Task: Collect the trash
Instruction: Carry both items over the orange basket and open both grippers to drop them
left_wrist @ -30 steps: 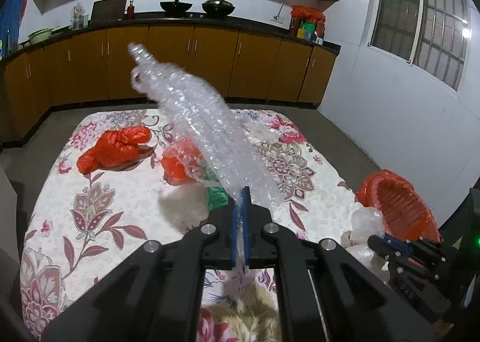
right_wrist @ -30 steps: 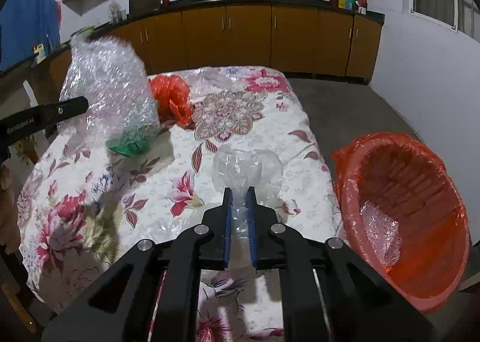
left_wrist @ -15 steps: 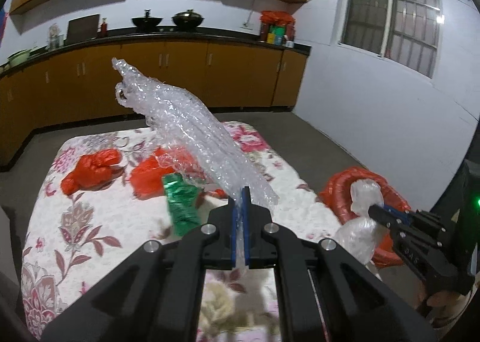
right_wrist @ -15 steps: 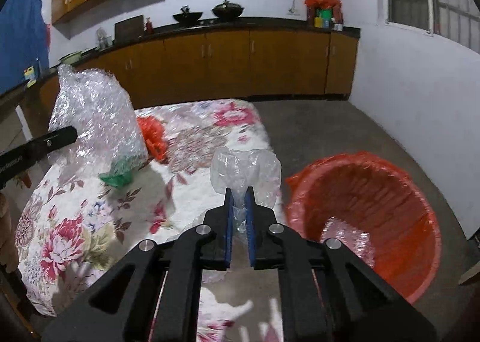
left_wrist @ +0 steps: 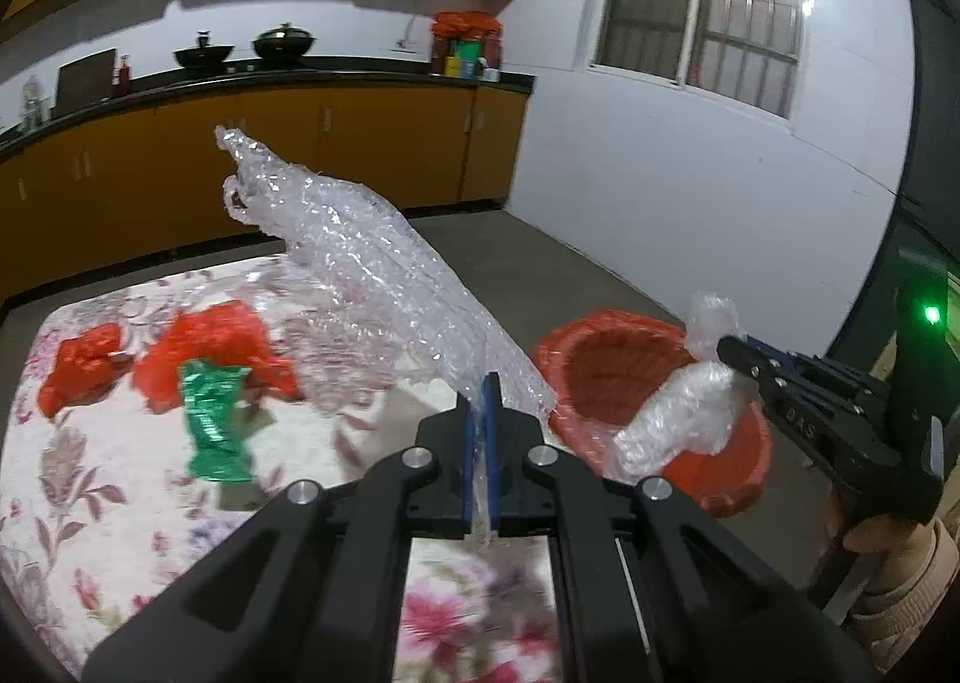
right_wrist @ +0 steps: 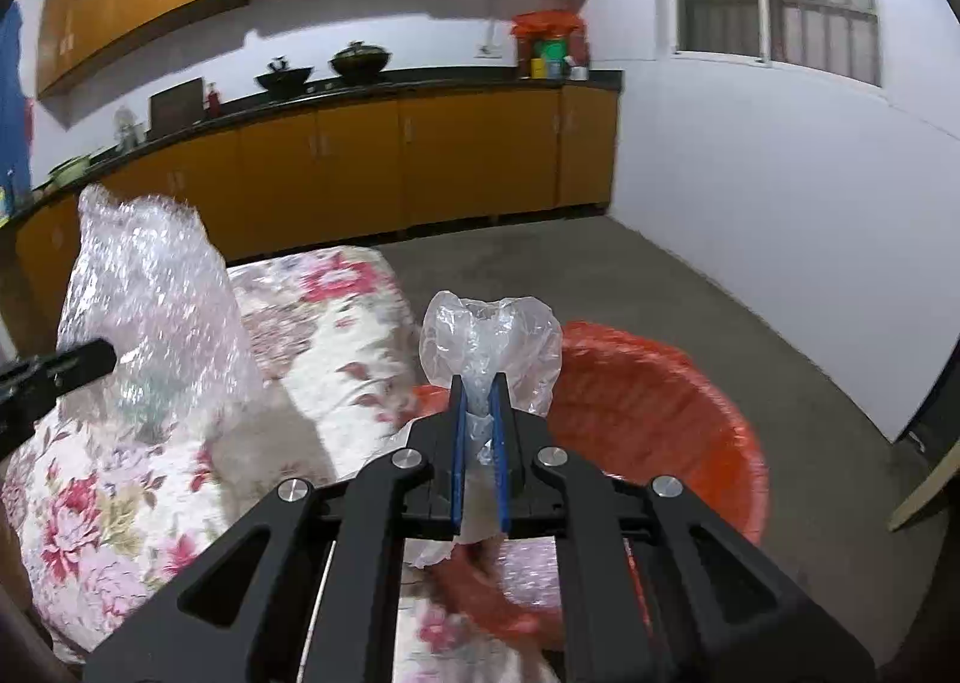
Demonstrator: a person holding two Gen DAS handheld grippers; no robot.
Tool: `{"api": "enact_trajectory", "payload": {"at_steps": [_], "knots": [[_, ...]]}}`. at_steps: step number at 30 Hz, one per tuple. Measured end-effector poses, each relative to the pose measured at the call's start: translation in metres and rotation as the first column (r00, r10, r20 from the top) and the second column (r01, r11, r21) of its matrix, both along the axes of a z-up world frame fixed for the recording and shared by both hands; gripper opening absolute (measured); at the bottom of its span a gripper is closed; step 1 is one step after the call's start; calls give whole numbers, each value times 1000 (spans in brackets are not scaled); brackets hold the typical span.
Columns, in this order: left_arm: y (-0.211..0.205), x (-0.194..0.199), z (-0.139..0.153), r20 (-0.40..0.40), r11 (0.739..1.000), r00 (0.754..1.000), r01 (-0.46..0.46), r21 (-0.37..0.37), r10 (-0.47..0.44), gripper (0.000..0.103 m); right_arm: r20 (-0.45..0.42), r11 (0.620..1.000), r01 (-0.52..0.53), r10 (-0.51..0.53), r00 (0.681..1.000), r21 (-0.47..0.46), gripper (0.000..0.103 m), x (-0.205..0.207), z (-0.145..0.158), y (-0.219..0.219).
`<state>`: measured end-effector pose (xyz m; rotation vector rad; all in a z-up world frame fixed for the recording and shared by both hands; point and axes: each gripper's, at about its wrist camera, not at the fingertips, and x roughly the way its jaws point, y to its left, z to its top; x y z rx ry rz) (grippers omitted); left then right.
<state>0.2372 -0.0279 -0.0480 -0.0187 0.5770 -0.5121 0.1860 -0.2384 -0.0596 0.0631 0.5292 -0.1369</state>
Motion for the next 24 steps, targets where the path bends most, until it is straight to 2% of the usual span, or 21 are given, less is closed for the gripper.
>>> {"api": "enact_trajectory", "payload": {"at_steps": [10, 24], "knots": [[-57, -1, -9, -12, 993, 993, 114, 1, -114, 5, 27, 994, 110, -110, 994, -6, 8, -12, 3, -46], [-103, 5, -30, -51, 982, 982, 185, 24, -184, 5, 20, 978, 206, -206, 978, -24, 8, -15, -7, -79]]}}
